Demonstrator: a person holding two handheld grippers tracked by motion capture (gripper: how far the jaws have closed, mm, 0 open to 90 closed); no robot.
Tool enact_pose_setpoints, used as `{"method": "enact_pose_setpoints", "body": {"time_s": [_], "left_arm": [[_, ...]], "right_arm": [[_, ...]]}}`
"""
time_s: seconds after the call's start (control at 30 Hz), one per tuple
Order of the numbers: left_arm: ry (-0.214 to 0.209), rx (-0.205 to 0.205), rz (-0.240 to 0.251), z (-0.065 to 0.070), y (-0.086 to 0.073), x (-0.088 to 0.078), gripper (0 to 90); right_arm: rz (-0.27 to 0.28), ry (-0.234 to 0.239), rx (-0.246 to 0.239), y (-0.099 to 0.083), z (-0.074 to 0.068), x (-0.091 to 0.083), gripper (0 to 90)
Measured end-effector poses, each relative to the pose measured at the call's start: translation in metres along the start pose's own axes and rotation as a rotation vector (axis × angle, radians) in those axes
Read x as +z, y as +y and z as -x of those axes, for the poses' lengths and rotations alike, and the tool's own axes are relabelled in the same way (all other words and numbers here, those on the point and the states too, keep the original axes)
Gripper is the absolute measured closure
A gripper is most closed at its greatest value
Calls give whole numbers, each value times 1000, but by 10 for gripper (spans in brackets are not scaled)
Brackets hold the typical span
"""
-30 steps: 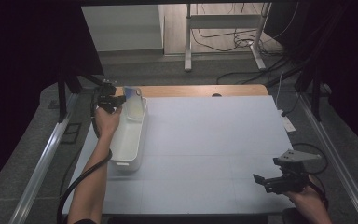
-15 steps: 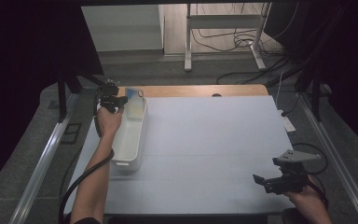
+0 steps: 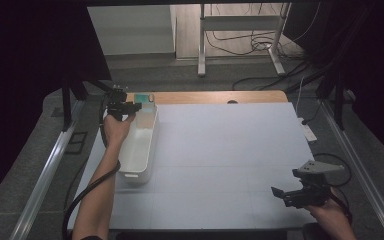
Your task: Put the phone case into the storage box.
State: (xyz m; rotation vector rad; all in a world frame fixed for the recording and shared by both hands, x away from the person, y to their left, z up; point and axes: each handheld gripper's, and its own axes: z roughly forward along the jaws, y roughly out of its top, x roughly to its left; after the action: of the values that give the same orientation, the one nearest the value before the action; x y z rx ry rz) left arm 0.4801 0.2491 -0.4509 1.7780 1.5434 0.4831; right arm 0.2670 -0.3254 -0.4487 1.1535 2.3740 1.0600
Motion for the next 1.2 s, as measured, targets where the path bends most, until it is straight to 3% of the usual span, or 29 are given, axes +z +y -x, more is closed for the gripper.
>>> {"method": "enact_pose_setpoints", "body": {"time_s": [0.23, 0.47, 0.7, 1.0, 1.2], "left_arm": [[-55, 1, 4, -1, 1, -7, 392], [-80, 13, 0, 0, 0, -15, 319], [-138, 15, -20, 0, -4, -20, 212], [-176, 35, -28, 3, -7, -28, 173], [-205, 75, -37, 10, -9, -35, 128]], "right_arm": [[-5, 3, 0, 0, 0, 0, 0], [-10, 4, 2, 0, 0, 1, 0], [-13, -1, 0, 0, 0, 1, 0], [-16, -4, -10, 0, -1, 1, 0], [-16, -5, -12, 0, -2, 1, 0]]}}
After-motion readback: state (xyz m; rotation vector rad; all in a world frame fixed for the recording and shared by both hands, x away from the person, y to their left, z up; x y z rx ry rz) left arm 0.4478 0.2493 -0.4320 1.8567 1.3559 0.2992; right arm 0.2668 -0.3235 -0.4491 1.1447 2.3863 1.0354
